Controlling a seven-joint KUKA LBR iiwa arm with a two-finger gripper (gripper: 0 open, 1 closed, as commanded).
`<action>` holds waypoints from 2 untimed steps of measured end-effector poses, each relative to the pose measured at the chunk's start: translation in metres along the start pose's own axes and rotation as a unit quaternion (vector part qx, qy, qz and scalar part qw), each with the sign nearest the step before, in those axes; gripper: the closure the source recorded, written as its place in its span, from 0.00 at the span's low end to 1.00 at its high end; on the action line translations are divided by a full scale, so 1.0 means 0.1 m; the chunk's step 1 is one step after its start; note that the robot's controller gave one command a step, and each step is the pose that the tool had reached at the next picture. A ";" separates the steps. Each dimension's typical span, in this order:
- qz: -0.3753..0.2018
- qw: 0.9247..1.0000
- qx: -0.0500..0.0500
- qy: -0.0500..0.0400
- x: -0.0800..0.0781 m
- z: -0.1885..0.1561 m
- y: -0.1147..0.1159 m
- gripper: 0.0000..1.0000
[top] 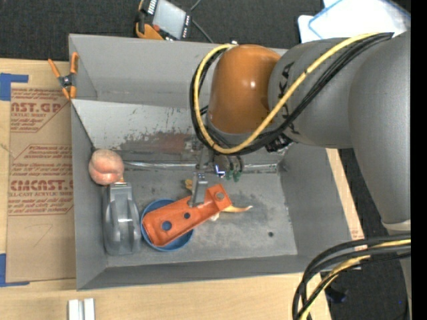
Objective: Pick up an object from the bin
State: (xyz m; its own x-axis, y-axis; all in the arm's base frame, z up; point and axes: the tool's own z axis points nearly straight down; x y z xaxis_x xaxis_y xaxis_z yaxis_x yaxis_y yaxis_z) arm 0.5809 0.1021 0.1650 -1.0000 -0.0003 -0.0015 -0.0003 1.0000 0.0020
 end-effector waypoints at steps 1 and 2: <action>0.000 1.000 0.000 0.000 0.00 0.00 0.00 0.00; 0.007 1.000 0.001 0.001 0.01 0.30 -0.46 0.00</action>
Offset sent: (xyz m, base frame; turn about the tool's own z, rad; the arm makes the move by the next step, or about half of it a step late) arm -0.0005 -0.0435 -0.0282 0.0107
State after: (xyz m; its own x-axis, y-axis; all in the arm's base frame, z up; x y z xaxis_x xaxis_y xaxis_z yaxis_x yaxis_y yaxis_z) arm 0.5802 0.0562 0.1347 -0.9999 0.0134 -0.0002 0.0134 0.9999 0.0006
